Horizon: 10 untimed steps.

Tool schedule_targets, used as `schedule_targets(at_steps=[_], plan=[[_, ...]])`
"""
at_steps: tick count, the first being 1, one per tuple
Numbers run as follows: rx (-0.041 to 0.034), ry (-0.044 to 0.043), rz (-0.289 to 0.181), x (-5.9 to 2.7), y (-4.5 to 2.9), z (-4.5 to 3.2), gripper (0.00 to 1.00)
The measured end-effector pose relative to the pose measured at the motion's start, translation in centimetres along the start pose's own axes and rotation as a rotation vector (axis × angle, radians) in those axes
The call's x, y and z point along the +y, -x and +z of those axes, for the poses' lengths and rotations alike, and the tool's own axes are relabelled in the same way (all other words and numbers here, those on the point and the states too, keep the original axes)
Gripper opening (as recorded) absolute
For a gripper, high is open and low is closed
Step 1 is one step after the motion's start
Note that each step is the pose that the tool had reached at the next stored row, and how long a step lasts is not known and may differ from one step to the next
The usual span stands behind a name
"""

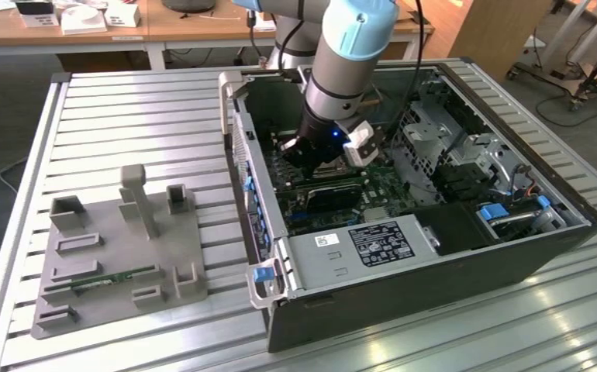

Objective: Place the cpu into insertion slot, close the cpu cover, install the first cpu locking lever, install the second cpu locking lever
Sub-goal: 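Install the second cpu locking lever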

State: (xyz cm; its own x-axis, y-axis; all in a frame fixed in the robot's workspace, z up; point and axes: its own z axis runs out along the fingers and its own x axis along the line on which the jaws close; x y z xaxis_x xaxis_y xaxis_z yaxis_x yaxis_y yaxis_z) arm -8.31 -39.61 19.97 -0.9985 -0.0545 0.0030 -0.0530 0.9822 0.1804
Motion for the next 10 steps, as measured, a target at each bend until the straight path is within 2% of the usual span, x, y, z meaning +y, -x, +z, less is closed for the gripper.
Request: schedule_targets(at_steps=[10], plan=[[0.0, 0.0005, 0.0, -0.01, -0.02, 0.16, 0.1]])
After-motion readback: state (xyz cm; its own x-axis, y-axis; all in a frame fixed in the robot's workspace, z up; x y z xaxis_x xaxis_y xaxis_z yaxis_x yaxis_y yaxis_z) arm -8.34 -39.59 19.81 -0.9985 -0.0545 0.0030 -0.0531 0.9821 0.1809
